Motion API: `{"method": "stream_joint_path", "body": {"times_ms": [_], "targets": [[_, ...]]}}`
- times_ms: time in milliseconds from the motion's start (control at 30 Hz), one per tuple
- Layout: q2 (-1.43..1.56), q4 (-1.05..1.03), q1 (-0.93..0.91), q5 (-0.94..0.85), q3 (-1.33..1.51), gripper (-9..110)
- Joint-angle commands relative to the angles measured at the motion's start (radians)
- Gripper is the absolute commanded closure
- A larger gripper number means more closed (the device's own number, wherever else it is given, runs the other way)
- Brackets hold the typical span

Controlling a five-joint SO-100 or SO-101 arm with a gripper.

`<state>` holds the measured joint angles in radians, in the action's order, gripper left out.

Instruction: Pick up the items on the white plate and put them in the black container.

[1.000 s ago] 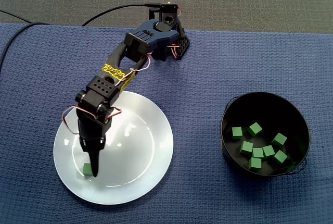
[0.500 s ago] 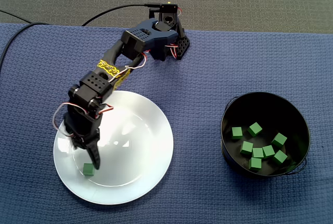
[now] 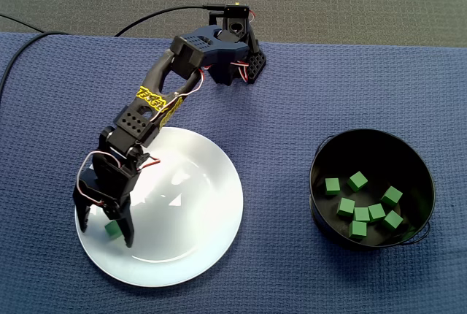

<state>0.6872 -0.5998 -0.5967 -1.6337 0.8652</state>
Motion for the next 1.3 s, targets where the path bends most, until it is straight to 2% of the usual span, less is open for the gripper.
{"method": "stream_joint_path", "body": {"times_ms": [0,433,967,1267], "targets": [[0.121,0.029,0.029,0.031,0.031,61],[0.135,-0.141,0.026,0.087,0.009,63],[0.107,-0.144,0.012,0.087,-0.058,78],[0.103,-0.176,0.009,0.1,-0.054,78]]}}
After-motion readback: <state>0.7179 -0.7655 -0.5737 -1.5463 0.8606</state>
